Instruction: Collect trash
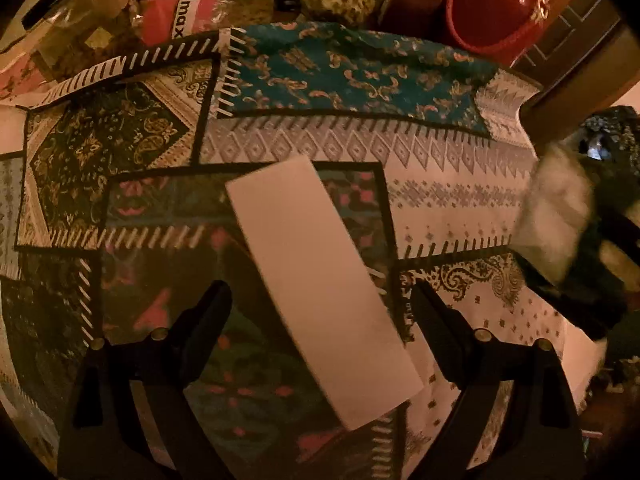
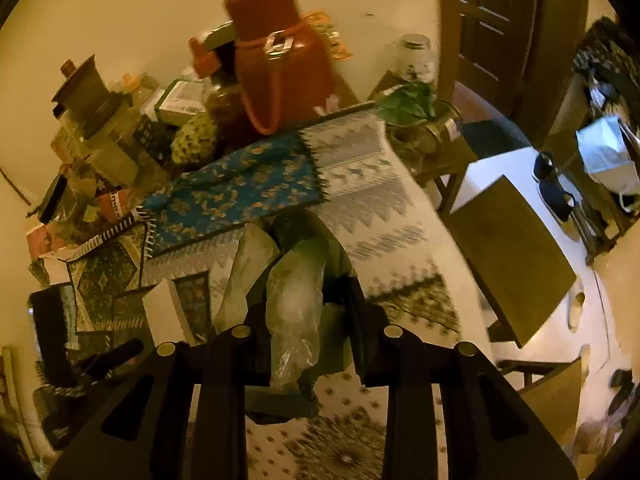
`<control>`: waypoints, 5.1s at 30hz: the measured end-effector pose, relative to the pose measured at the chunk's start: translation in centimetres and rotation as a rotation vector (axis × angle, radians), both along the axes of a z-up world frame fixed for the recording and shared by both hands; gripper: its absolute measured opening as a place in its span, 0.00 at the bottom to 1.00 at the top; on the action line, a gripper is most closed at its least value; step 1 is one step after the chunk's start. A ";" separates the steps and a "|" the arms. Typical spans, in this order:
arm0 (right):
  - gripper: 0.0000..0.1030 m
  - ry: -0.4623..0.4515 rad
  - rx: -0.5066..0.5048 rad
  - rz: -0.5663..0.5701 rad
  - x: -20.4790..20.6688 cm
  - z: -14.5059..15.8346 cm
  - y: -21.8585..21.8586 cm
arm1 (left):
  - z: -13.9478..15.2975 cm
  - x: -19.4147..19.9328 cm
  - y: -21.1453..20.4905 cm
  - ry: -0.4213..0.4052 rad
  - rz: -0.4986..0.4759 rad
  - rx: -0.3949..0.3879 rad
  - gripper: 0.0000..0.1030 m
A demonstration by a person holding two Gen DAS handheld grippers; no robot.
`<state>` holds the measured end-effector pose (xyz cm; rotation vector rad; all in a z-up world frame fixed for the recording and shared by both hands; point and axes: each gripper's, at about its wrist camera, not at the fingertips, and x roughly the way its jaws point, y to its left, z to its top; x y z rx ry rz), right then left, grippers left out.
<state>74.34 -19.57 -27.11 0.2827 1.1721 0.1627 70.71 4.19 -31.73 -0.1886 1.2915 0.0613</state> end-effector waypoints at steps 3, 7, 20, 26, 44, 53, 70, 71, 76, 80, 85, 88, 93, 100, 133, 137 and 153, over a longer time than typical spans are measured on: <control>0.25 -0.003 0.008 -0.016 -0.5 0.3 -1.6 | -0.8 -0.1 -1.6 0.007 -0.005 0.057 0.78; 0.25 -0.017 0.016 -0.023 -1.6 1.0 -2.7 | -1.4 -0.3 -2.7 -0.001 -0.003 0.129 0.72; 0.25 -0.092 0.031 0.008 -4.2 3.7 -4.1 | -0.2 -1.2 0.2 -0.010 0.075 0.097 0.49; 0.25 -0.142 0.039 0.055 -6.1 5.3 -5.0 | 4.7 -5.1 0.3 -0.134 0.126 0.105 0.49; 0.24 -0.392 0.090 0.213 -13.1 14.3 -5.3 | 23.7 -20.0 -2.4 -0.603 0.181 0.116 0.49; 0.24 -0.502 0.115 0.204 -20.6 18.6 -3.4 | 28.1 -28.5 -0.9 -0.730 0.105 0.079 0.49; 0.24 -0.473 0.086 0.196 -39.0 19.2 3.2 | 28.0 -48.4 5.7 -0.739 0.042 0.080 0.49; 0.24 -0.468 0.077 0.197 -39.8 19.2 3.3 | 27.7 -48.9 5.9 -0.730 0.040 0.066 0.49; 0.24 -0.414 0.055 0.192 -42.2 18.2 3.1 | 26.2 -49.8 5.3 -0.668 0.013 0.025 0.49; 0.24 -0.351 0.050 0.186 -42.8 16.4 2.8 | 24.1 -49.8 4.5 -0.602 0.001 0.002 0.49; 0.24 -0.265 0.038 0.202 -42.3 13.1 2.6 | 19.9 -48.6 3.3 -0.491 0.000 -0.016 0.49; 0.24 -0.198 0.028 0.221 -41.2 9.8 2.5 | 16.5 -47.3 2.3 -0.405 0.011 -0.026 0.49; 0.24 -0.088 -0.009 0.275 -39.9 2.8 2.8 | 9.0 -45.2 0.7 -0.287 0.017 -0.056 0.49; 0.24 0.045 -0.056 0.329 -38.1 -9.0 3.3 | -2.9 -43.2 -0.4 -0.165 0.039 -0.083 0.49; 0.35 0.386 -0.036 0.380 -36.2 -43.3 8.3 | -37.3 -40.2 0.5 0.185 0.109 -0.196 0.49; 0.35 0.396 -0.034 0.350 -35.7 -41.8 6.9 | -37.8 -38.9 -1.0 0.219 0.087 -0.256 0.49; 0.35 0.273 -0.022 0.364 -34.9 -28.5 3.8 | -26.2 -38.0 -3.2 0.209 0.101 -0.202 0.51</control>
